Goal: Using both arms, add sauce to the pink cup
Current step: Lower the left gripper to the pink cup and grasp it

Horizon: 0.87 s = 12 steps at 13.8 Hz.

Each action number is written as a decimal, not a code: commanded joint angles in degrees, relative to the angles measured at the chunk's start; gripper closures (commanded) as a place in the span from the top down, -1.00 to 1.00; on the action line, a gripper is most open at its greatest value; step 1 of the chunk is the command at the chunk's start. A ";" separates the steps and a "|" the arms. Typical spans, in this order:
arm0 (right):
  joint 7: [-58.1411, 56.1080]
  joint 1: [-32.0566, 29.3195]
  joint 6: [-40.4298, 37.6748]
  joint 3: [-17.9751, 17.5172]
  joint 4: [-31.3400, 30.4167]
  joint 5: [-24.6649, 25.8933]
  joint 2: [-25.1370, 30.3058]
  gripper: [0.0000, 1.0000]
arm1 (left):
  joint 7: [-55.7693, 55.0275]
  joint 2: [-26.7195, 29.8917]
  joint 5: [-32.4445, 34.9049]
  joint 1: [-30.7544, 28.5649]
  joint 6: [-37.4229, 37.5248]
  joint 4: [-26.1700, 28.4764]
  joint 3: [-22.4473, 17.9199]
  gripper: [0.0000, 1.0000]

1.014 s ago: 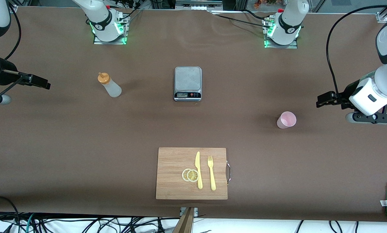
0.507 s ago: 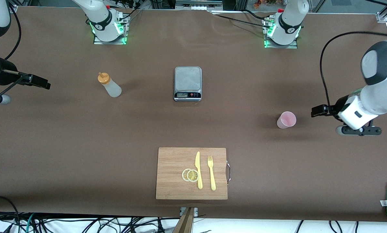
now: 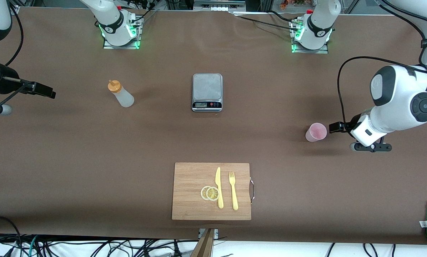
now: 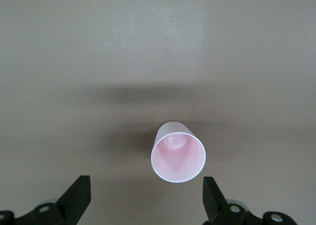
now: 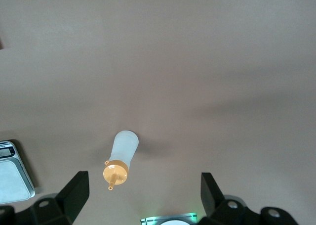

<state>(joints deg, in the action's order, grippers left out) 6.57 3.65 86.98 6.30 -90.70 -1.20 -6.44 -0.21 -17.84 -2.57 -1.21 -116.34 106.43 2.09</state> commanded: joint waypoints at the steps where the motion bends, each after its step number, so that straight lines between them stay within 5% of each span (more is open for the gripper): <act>1: -0.51 -0.23 -0.85 -0.15 0.17 -0.47 0.47 1.00 | 1.35 1.50 0.99 0.15 -5.72 5.61 -0.16 0.98; 12: -0.51 -0.23 -0.85 -0.15 0.17 -0.47 0.47 1.00 | 3.73 -0.44 0.82 0.06 -22.34 16.52 -0.25 0.90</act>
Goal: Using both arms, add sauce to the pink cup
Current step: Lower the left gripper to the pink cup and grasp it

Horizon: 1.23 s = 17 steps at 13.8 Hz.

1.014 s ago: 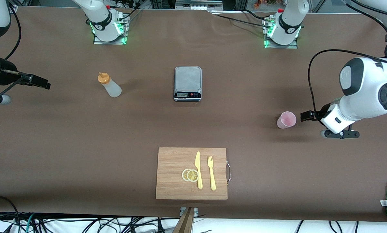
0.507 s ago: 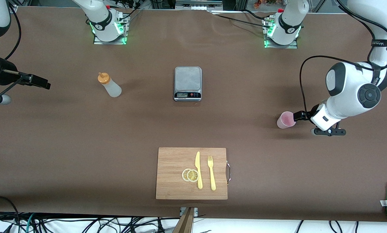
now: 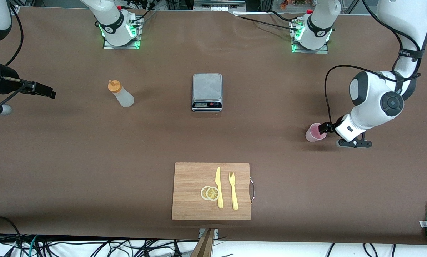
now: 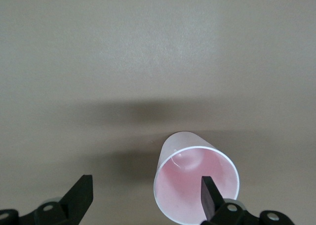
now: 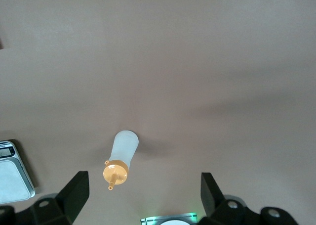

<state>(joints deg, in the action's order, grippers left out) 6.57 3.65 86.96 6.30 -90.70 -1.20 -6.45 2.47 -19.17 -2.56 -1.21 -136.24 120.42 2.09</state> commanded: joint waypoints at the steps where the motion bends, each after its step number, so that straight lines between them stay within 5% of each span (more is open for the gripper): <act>1: -0.51 -0.23 -0.83 -0.06 0.17 -0.47 0.47 1.00 | 1.05 0.97 0.81 0.06 -3.32 3.15 -0.24 0.90; 3: -0.51 -0.31 -0.83 -0.15 0.17 -0.47 0.47 1.00 | 1.05 0.89 0.81 0.06 -3.42 3.51 -0.24 0.69; 4: -0.51 -0.31 -0.83 -0.15 0.17 -0.47 0.47 1.00 | 0.96 0.80 0.81 0.15 -3.42 3.51 -0.24 0.41; 6: -0.51 -0.31 -0.83 -0.06 0.17 -0.47 0.47 1.00 | -0.26 0.53 0.81 0.59 -3.42 3.42 -0.24 -0.60; 7: -0.51 -0.23 -0.83 -0.14 0.17 -0.47 0.47 1.00 | -0.97 0.45 0.72 0.68 -3.33 3.42 -0.24 -0.90; 13: -0.51 -0.31 -0.83 -0.15 0.17 -0.47 0.47 1.00 | -2.38 0.27 0.28 0.85 -2.89 2.72 -0.24 -1.00; 17: -0.51 -0.23 -0.83 -0.06 0.17 -0.47 0.47 1.00 | -3.25 0.89 -2.16 3.30 7.44 -6.04 0.46 -1.00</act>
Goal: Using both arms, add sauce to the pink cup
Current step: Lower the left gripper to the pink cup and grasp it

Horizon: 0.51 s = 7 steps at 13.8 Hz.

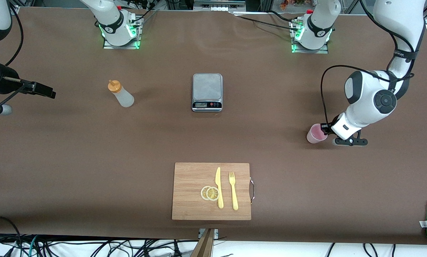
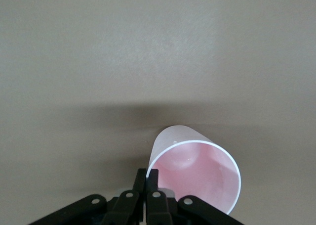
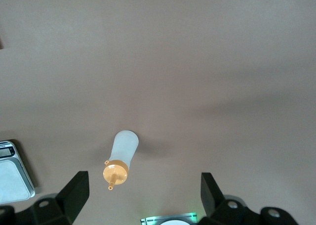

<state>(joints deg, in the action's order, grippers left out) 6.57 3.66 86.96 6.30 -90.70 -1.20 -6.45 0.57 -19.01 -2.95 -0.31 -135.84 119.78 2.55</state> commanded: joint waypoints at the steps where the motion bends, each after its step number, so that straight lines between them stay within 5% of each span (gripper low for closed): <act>1: -0.51 -0.23 -0.82 -0.14 0.17 -0.47 0.47 1.00 | -2.67 0.73 -3.28 4.16 9.69 -7.96 -0.01 -1.00; 3: -0.51 -0.23 -0.82 -0.14 0.17 -0.47 0.47 1.00 | -6.10 1.60 -3.47 8.37 11.73 -10.00 1.13 -1.00; 7: -0.51 -0.23 -0.82 -0.14 0.17 -0.47 0.47 1.00 | -20.49 3.80 -3.38 8.92 12.78 -10.01 13.58 -1.00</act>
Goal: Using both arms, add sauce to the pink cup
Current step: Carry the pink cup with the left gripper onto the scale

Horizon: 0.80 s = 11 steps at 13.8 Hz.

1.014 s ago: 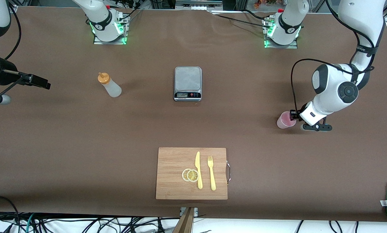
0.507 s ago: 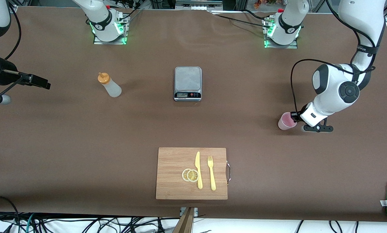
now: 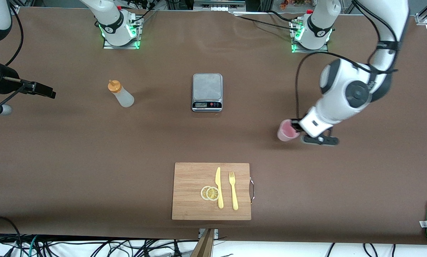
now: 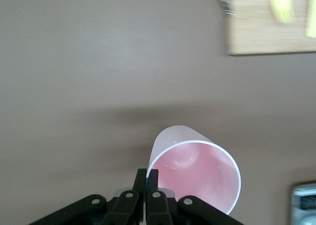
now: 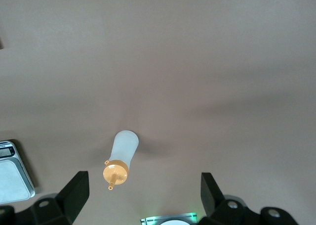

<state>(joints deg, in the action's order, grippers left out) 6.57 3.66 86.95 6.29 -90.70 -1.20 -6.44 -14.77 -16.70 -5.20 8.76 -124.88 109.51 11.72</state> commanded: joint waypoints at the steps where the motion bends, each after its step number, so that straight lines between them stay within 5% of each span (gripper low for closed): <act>1: -0.51 -0.23 -0.82 -0.14 0.17 -0.47 0.47 1.00 | -8.49 1.50 -1.04 -0.06 2.53 0.26 7.58 -1.00; 7: -0.51 -0.23 -0.82 -0.14 0.17 -0.47 0.47 1.00 | -26.42 1.06 -0.52 2.39 2.19 1.05 21.40 -1.00; 11: -0.51 -0.24 -0.82 -0.14 0.17 -0.47 0.47 1.00 | -37.94 0.18 1.85 7.31 1.66 2.19 23.26 -1.00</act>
<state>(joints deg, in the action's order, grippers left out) 6.57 3.67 86.94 6.29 -90.70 -1.20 -6.44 -48.35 -16.20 -4.96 14.40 -123.16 110.88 34.91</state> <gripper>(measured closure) 0.000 0.969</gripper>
